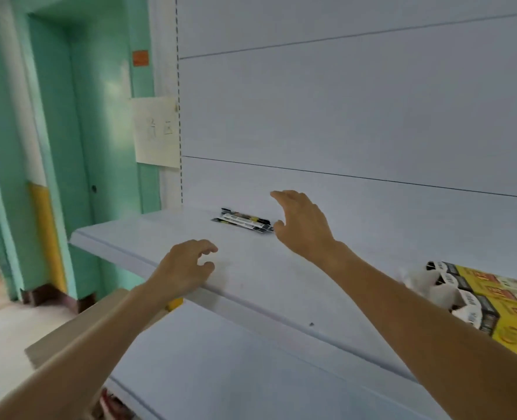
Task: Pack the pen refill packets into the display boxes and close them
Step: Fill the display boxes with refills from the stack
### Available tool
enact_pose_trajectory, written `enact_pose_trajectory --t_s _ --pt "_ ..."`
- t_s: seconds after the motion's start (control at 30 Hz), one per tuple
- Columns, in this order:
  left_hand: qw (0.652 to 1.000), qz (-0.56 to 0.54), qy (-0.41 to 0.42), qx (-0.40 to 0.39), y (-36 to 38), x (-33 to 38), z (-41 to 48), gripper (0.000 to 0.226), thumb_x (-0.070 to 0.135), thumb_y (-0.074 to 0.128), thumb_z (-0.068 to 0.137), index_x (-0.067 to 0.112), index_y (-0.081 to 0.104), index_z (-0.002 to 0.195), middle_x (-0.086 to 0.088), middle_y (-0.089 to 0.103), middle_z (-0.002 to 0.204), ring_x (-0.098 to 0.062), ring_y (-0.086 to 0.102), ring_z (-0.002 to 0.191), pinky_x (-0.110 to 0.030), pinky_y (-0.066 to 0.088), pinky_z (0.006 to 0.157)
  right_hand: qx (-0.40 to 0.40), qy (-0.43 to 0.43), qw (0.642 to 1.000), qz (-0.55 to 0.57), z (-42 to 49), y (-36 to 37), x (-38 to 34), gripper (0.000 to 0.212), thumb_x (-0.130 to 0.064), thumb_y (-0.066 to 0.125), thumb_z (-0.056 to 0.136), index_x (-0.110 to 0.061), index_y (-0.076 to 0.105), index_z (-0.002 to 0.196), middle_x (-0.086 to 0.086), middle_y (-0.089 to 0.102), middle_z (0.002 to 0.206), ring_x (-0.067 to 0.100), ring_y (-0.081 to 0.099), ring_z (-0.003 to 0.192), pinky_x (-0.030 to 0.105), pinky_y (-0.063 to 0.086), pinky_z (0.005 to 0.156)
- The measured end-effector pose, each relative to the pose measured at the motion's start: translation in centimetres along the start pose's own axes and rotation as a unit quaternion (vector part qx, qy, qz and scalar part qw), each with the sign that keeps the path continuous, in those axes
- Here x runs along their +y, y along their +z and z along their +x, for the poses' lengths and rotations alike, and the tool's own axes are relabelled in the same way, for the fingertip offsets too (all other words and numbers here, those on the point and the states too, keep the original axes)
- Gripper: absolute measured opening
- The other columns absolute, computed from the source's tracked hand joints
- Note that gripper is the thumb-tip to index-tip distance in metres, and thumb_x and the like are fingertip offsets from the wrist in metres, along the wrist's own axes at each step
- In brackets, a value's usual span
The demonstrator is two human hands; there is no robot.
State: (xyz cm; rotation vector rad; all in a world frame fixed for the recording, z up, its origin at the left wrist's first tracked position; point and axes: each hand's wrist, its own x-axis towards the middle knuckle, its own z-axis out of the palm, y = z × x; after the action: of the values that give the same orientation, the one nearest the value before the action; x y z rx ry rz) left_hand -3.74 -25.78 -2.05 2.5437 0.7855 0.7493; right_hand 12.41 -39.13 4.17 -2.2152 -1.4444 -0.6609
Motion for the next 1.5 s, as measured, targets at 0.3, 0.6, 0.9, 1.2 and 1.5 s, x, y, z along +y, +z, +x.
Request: enact_pose_trajectory --t_s 0.3,0.6,0.9,1.2,1.5 --pt "0.999 0.026 -0.029 0.03 -3.7 -10.3 3.5 0.024 0.01 0.052 0.089 0.02 0.061 0.109 -0.001 0.059 0.116 -0.01 0.047 0.097 -0.019 0.035 0.086 -0.126 -0.037 0.991 -0.015 6.1 12.1 -6.6 0.043 -0.007 0.045 0.086 -0.012 0.046 0.129 0.008 0.052 0.13 0.026 0.045 0.12 0.037 0.04 0.096" --pt "0.997 -0.011 0.07 -0.036 -2.0 -17.3 18.7 0.025 0.011 0.053 0.089 0.018 0.061 0.111 -0.003 0.058 0.115 -0.015 0.052 0.105 -0.022 0.038 0.087 -0.106 0.094 0.988 -0.057 15.7 17.3 -2.4 0.041 -0.008 0.046 0.085 -0.013 0.048 0.125 0.007 0.057 0.116 0.025 0.049 0.107 0.036 0.039 0.085" --pt "0.96 -0.024 0.249 -0.127 5.5 -15.3 29.0 0.031 0.012 0.055 0.089 0.018 0.058 0.119 0.0 0.058 0.116 -0.018 0.053 0.104 -0.025 0.041 0.083 -0.081 0.291 0.952 -0.041 14.2 19.2 3.3 0.04 -0.015 0.047 0.09 -0.014 0.046 0.13 0.004 0.055 0.126 0.022 0.05 0.114 0.032 0.041 0.089" --pt "0.916 0.136 0.377 -0.007 9.6 -14.1 31.1 0.024 0.0 0.069 0.073 0.015 0.068 0.093 -0.004 0.065 0.077 -0.028 0.063 0.07 -0.031 0.042 0.063 -0.043 0.324 0.942 -0.081 11.4 16.6 6.6 0.034 -0.016 0.045 0.093 -0.012 0.052 0.125 0.004 0.056 0.123 0.021 0.053 0.11 0.031 0.042 0.089" --pt "0.947 0.048 0.265 -0.178 7.4 -15.3 30.5 0.017 0.036 0.056 0.087 0.022 0.06 0.095 0.006 0.053 0.096 -0.016 0.052 0.094 -0.027 0.04 0.076 -0.099 0.237 0.966 0.016 13.4 19.2 4.4 0.03 -0.01 0.05 0.085 -0.014 0.059 0.113 0.001 0.06 0.11 0.019 0.054 0.102 0.032 0.045 0.086"
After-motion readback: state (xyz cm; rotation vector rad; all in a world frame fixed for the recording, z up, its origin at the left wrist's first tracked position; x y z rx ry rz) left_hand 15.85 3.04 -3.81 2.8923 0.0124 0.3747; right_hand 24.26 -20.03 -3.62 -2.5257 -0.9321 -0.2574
